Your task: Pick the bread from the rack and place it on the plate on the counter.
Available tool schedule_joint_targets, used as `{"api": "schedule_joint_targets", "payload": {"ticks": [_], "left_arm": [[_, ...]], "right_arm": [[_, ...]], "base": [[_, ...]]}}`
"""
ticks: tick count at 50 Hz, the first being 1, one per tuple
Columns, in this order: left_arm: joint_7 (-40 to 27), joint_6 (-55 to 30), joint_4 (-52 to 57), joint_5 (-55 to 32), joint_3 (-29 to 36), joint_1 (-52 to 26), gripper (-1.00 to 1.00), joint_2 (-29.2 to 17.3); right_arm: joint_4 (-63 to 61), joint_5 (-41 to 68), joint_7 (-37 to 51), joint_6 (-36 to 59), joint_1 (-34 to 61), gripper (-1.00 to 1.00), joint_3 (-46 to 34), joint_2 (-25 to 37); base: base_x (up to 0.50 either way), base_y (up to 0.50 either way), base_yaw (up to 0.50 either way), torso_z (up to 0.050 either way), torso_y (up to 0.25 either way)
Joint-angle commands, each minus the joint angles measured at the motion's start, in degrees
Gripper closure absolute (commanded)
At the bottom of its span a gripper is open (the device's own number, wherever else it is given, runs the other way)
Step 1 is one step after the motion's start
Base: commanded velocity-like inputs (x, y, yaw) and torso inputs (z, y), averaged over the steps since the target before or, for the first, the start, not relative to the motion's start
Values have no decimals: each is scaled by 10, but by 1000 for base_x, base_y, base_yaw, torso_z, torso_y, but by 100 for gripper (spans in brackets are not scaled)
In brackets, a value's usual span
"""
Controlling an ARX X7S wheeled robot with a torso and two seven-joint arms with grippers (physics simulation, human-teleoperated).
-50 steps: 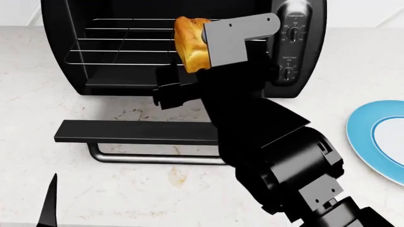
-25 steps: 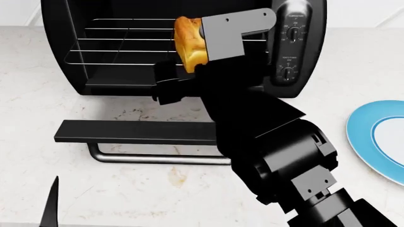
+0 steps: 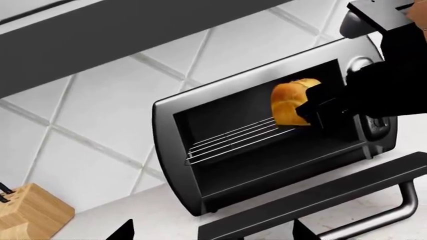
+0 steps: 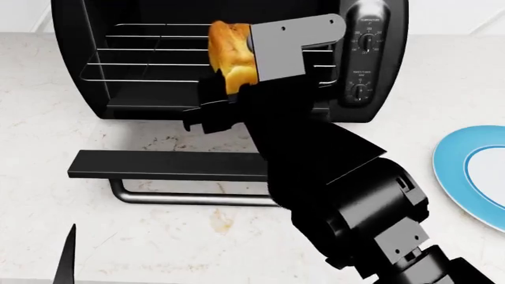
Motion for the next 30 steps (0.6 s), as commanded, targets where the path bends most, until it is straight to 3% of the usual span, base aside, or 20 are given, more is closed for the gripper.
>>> {"api": "schedule_joint_targets", "payload": {"ticks": [1, 16, 30], "left_arm": [[0, -2, 0, -1, -1, 0, -100, 0], [-4, 6, 0, -5, 2, 9, -100, 0], [-9, 13, 0, -10, 6, 18, -100, 0]], "right_arm": [[-150, 12, 55, 20, -37, 100, 14, 52], [-449, 68, 187, 26, -149, 100, 49, 188], [-608, 108, 281, 6, -236, 100, 103, 328]], "base": [[0, 0, 0, 0, 0], [0, 0, 0, 0, 0], [0, 0, 0, 0, 0]]}}
